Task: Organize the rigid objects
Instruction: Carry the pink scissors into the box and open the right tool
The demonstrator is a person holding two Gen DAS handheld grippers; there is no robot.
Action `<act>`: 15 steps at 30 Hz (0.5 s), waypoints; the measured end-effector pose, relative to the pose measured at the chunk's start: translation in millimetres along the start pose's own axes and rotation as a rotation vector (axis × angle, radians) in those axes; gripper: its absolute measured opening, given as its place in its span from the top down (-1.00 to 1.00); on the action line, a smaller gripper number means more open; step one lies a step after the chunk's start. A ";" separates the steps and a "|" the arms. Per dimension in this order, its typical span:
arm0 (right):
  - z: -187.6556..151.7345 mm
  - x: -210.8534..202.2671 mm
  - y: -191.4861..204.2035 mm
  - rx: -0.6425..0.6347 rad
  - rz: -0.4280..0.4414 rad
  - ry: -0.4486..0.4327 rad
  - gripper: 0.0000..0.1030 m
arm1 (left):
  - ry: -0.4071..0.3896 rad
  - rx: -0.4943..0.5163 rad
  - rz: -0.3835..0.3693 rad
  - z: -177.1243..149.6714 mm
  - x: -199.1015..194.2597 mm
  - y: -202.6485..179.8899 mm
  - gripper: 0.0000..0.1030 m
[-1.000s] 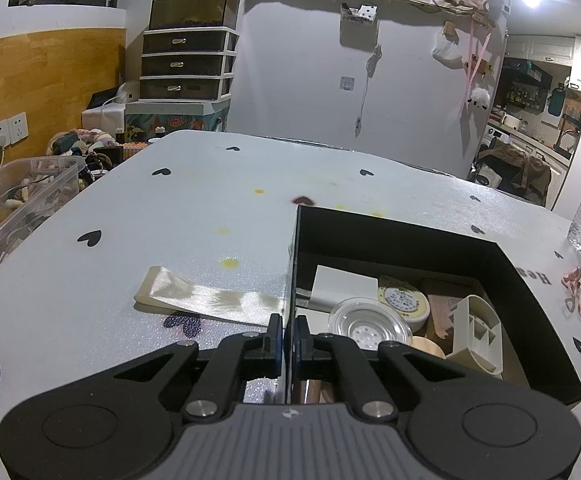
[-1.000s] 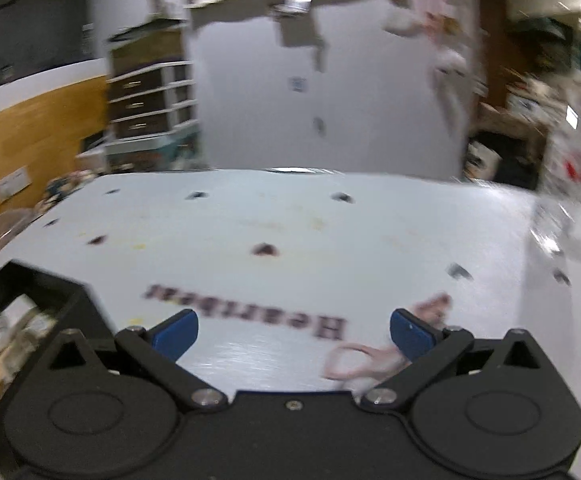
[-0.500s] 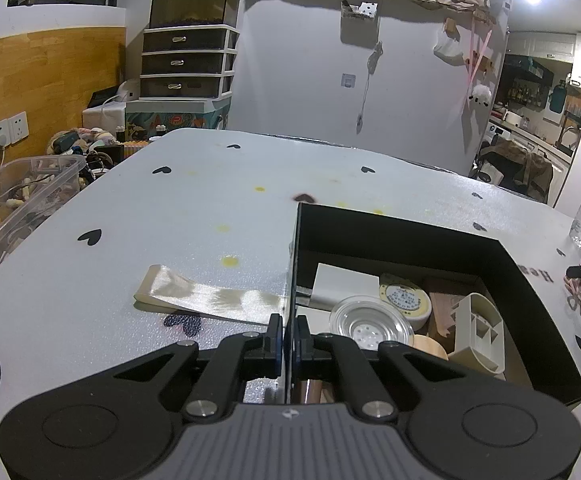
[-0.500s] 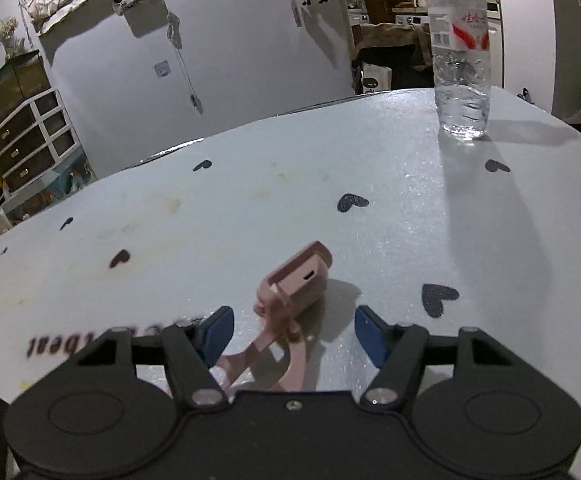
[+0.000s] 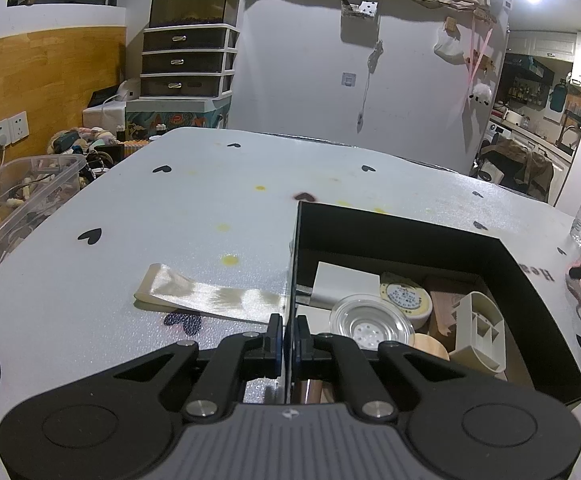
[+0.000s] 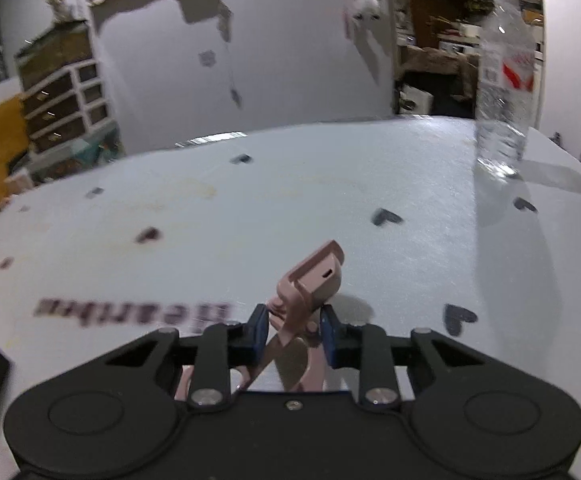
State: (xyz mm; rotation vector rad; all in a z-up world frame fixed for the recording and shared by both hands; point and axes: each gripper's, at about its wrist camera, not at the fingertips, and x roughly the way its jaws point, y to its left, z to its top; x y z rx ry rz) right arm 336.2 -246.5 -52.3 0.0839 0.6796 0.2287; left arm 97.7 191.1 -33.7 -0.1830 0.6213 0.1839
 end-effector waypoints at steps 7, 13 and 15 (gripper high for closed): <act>17.9 -51.7 60.8 -0.195 0.285 -0.115 0.45 | -0.001 -0.004 0.002 -1.5 1.0 1.2 0.91; 22.4 -88.7 139.3 -0.519 0.558 -0.154 0.45 | -0.003 -0.009 -0.004 -1.1 -0.5 2.0 0.90; 21.4 -99.0 166.0 -0.623 0.658 -0.143 0.45 | -0.004 -0.012 -0.008 -0.6 -1.5 2.3 0.90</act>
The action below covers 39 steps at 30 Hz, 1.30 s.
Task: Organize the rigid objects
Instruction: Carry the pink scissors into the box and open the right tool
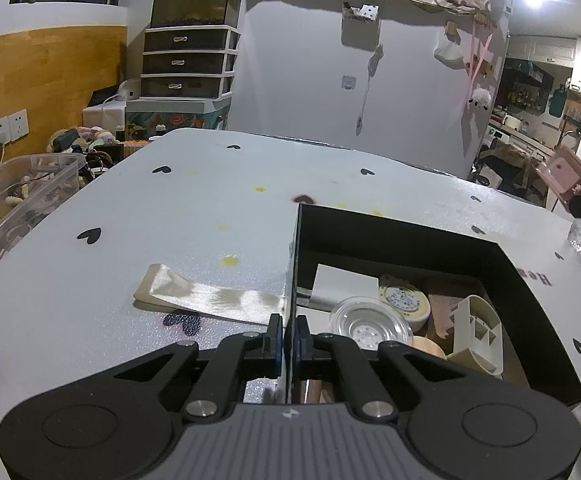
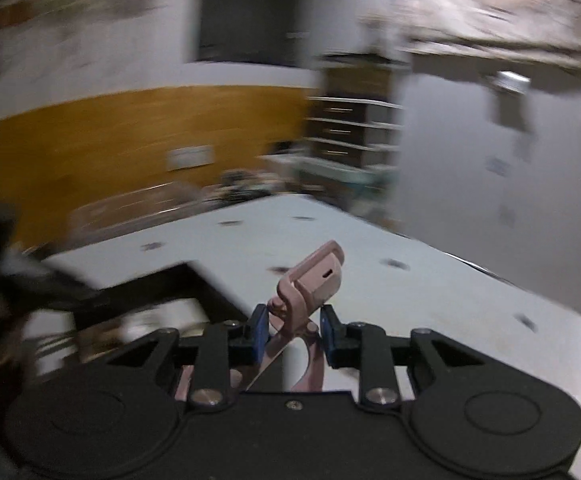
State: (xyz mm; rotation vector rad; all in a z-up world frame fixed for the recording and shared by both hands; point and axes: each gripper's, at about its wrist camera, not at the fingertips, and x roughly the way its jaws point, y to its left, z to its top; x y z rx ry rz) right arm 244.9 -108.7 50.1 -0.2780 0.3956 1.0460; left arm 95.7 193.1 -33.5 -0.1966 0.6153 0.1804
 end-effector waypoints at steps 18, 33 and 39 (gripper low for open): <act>6.6 62.2 104.1 -0.503 0.411 0.146 0.45 | -0.007 -0.019 -0.023 1.6 -3.3 2.2 0.89; 5.7 73.7 104.6 -0.416 0.463 0.186 -0.05 | -0.007 -0.030 -0.029 3.2 -3.6 4.1 0.89; 4.4 69.3 97.9 -0.376 0.443 0.188 -0.06 | -0.005 -0.026 -0.026 3.9 -3.6 3.7 0.89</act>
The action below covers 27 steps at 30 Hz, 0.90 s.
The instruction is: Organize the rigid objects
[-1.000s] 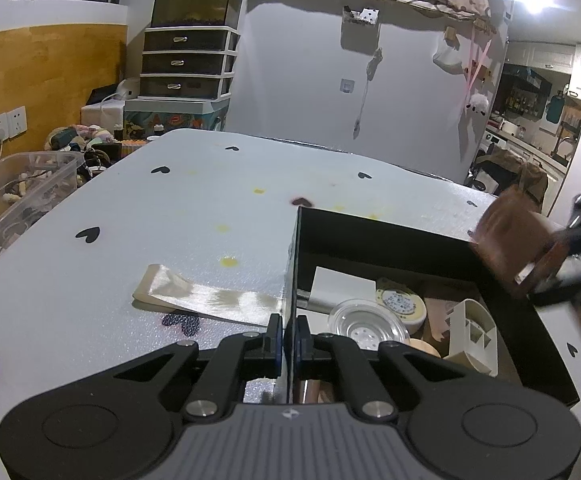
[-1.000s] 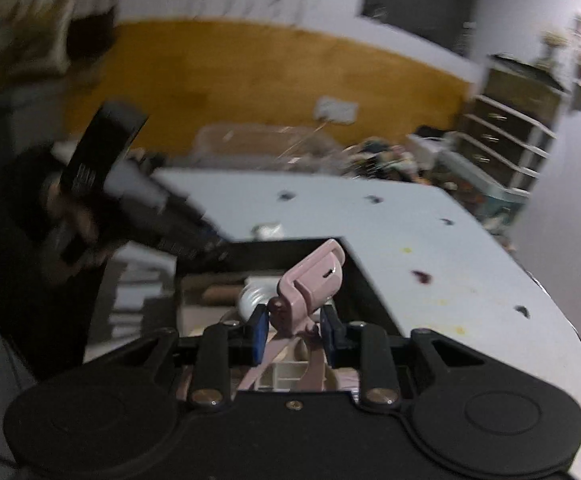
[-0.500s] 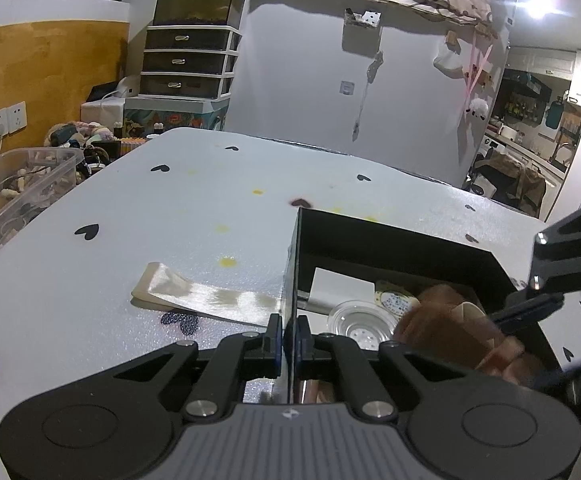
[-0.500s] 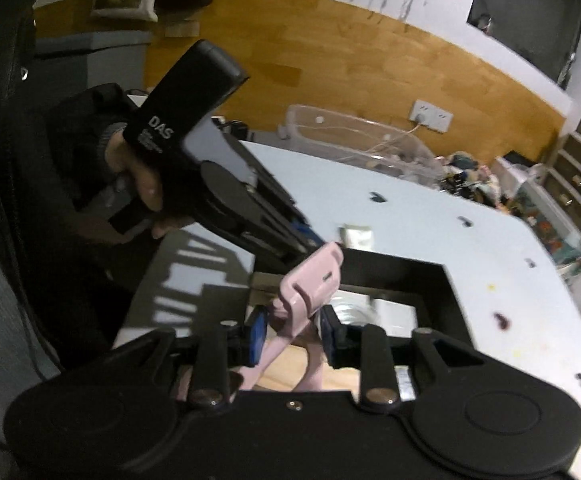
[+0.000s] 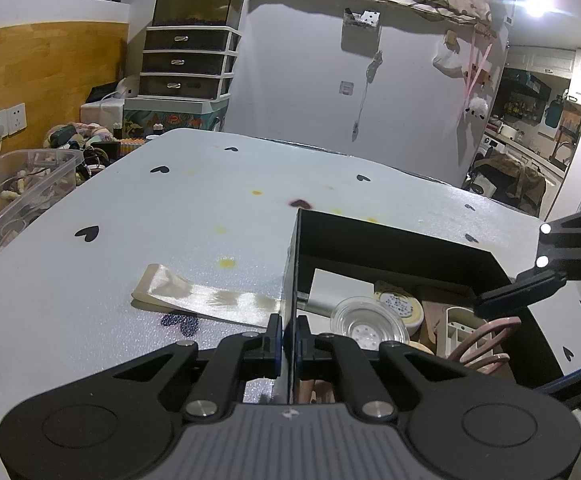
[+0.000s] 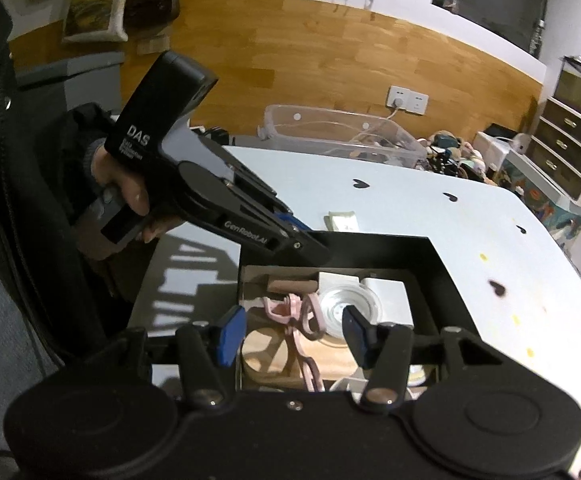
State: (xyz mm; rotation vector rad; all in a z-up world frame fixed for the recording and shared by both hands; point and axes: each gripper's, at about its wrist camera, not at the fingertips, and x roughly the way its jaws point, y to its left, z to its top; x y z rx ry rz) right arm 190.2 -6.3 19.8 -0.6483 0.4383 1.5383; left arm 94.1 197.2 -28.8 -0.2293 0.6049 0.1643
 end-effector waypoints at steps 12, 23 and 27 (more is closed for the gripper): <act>-0.3 -34.1 -1.3 0.156 -0.101 -0.101 -0.38 | 0.000 0.000 0.000 0.1 0.1 0.0 0.89; -19.5 -59.1 14.9 0.370 -0.290 -0.227 -0.90 | -0.001 0.002 0.000 0.4 0.1 0.1 0.90; -28.3 -64.1 23.6 0.434 -0.347 -0.266 -0.94 | -0.002 0.006 -0.003 2.7 -2.4 2.0 0.90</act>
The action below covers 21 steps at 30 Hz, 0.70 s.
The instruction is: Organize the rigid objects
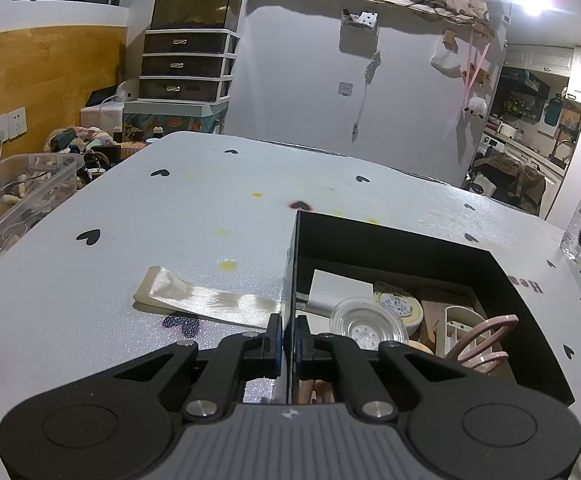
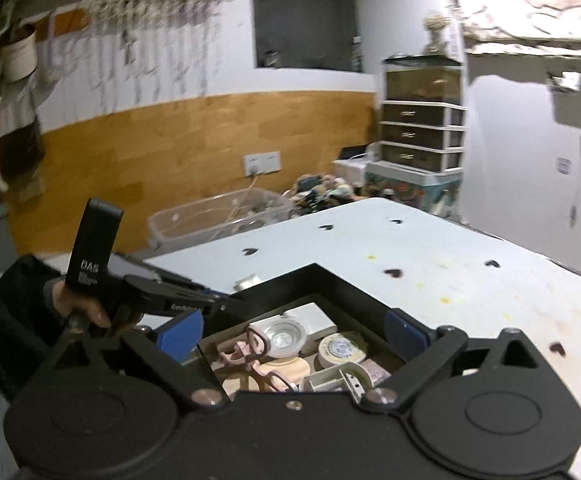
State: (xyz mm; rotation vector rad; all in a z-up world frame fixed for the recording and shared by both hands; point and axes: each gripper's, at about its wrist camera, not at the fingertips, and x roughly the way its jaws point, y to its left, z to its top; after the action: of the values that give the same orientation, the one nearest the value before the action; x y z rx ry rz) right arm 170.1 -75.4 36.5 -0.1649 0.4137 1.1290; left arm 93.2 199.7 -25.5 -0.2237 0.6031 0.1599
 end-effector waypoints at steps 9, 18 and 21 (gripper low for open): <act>-17.0 -13.0 6.5 0.098 -0.152 -0.072 -1.00 | -0.081 0.011 0.009 3.4 -29.6 -6.2 0.10; -36.0 -31.0 21.2 0.162 -0.288 -0.141 -1.00 | -0.184 0.033 0.002 -8.7 -76.1 -21.1 -0.75; -43.9 -37.6 26.6 0.176 -0.326 -0.153 -1.00 | -0.211 0.045 0.008 -16.6 -88.3 -26.8 -0.96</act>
State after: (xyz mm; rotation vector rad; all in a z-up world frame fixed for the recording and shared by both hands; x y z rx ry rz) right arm 122.2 -110.5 13.6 0.0101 0.3333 0.7742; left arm 18.2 162.3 16.5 -0.1589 0.3976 0.1749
